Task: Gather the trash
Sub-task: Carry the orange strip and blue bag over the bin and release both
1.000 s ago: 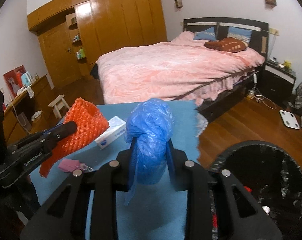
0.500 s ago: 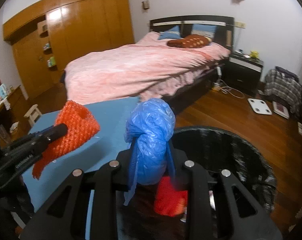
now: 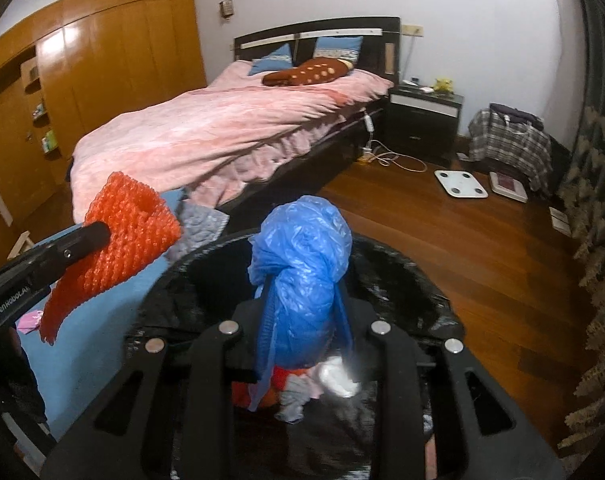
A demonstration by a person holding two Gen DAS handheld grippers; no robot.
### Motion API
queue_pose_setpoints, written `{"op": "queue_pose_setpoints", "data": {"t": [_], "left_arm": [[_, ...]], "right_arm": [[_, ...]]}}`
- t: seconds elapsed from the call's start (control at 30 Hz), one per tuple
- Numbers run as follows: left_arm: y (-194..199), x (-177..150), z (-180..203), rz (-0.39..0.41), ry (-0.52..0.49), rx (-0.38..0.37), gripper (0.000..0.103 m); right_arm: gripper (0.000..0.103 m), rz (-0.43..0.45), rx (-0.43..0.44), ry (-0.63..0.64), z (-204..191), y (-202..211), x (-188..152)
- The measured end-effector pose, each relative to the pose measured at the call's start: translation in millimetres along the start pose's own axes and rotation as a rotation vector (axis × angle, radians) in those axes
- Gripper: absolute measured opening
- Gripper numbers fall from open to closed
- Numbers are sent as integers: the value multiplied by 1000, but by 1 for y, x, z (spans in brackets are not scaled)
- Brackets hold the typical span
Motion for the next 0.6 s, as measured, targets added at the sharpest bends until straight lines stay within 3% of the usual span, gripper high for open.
{"op": "queue_pose_setpoints", "data": {"t": [0.27,0.3,0.4,0.53,0.6], "left_arm": [[-35,-5,29,-58,-10,-72,14],[-38,-7,30,-68,-6,-83,18],[-45,-12,33,-91,18,-121,46],[-46,-17,31,-101,23,-121,58],[-41,-19,26,-98,18,-104,65]], "right_arm": [[30,-27,-43,-29,31,-8,-16],[36,-30,-46,-30,33,-10,-17],[58,-27,-64,-32,41,-11,-19],[72,-17,-86,-43,51,-9,-20],[84,-13,-96,-49,55,-9,-20]]}}
Point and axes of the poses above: each gripper's, at about its wrist camera, not at the fingertips, and y roughly against the way its jaws point, z to its right, x to its top, the point moved 9 cm from there along -y, roughly the way its jaws point, and after that the axes turned 9 degrees about -y, right-handed, at the moved point
